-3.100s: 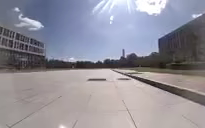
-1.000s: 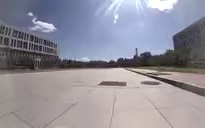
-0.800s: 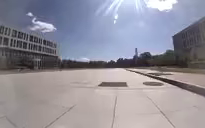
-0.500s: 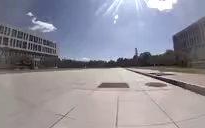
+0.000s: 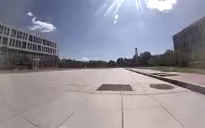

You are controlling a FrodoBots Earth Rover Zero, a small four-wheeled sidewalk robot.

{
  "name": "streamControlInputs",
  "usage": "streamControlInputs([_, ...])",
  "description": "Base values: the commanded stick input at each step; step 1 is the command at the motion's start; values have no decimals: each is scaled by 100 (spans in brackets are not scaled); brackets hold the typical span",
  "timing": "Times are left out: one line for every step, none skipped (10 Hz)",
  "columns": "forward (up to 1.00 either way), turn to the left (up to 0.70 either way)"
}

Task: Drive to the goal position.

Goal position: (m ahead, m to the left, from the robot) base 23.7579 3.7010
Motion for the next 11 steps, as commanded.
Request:
streamControlInputs([70,1])
streamControlInputs([70,1])
streamControlInputs([70,1])
streamControlInputs([70,1])
streamControlInputs([70,1])
streamControlInputs([70,1])
streamControlInputs([70,1])
streamControlInputs([70,1])
streamControlInputs([70,1])
streamControlInputs([70,1])
streamControlInputs([70,1])
